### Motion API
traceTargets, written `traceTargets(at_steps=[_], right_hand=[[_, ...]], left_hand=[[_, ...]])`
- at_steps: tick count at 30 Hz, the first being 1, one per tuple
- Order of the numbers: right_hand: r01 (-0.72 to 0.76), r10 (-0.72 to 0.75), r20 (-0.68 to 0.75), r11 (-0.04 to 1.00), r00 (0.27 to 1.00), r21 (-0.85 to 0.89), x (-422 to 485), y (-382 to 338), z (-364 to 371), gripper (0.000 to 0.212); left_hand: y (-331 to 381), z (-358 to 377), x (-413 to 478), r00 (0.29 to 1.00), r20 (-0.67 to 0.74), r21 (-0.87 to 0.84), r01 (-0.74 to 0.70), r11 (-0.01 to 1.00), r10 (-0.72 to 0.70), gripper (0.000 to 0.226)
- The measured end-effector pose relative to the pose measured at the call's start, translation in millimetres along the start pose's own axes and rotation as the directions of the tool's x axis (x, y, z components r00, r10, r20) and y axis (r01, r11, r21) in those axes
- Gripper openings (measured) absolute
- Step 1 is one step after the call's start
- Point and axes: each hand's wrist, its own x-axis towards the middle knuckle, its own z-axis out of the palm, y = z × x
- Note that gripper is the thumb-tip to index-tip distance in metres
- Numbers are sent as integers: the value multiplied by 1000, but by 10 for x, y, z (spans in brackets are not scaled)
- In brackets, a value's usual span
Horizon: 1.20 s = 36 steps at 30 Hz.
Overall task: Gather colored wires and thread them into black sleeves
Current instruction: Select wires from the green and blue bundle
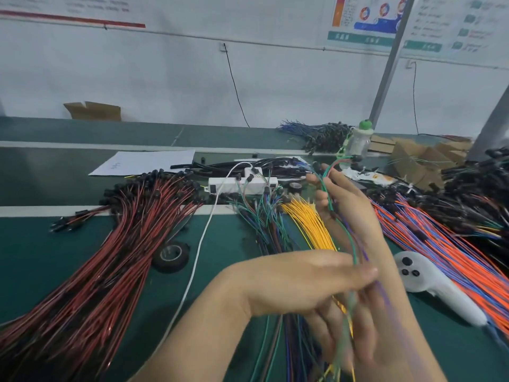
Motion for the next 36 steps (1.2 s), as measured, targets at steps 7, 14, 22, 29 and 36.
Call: traceTargets(at_steps=[7,14,22,29,36], right_hand=[[-21,3,-64,961,998,-277,-62,662,-115,20],[-43,-24,-120,847,992,-529,-21,1055,-303,11],[-37,-90,-188,812,978,-582,15,1057,-316,15],[-69,-49,-205,845,977,-530,-10,1072,-353,24],[12,-234,-149,572,961,-820,-22,1063,-357,5]], left_hand=[[-519,-583,52,704,-689,-64,173,983,-169,49],[-999,-744,220,555,-831,-70,-63,996,-24,22],[-1085,-792,219,554,-833,-62,-100,993,4,27],[-1088,-763,225,557,-831,-160,-263,952,14,26],[-1141,-770,258,472,-876,-9,-221,975,98,21]])
